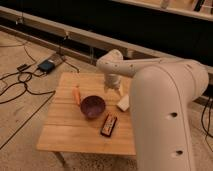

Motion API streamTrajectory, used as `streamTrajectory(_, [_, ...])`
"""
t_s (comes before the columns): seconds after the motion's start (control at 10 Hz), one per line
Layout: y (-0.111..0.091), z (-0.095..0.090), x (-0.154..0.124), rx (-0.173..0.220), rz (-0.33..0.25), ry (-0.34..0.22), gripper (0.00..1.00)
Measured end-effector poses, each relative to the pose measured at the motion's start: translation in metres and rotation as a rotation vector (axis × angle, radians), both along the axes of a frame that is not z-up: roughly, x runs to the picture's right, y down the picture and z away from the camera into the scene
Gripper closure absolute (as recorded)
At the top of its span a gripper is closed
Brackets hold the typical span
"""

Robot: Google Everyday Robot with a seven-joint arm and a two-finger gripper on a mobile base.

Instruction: Place the eraser in the ceramic cup

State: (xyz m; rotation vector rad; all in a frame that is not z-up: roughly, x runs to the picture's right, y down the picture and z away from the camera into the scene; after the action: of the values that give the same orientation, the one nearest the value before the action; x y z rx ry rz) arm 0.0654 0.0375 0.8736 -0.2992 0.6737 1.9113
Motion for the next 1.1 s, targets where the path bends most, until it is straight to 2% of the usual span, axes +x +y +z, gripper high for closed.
streamTrajectory(0.2, [0.01, 0.006, 0.02, -0.004, 0.058, 0.031, 0.35])
streamTrajectory(0.3, [0.01, 0.007, 0.022, -0.003, 0.064, 0.033, 0.35])
streamTrajectory(0.4, [0.022, 0.021, 0.042, -0.01, 0.124, 0.056, 0.35])
streamTrajectory(0.8, [0.044, 0.042, 0.05, -0.07, 0.112, 0.069, 0.35])
streamTrajectory(1.1, [0.046, 0.05, 0.057, -0.088, 0.121, 0.083, 0.35])
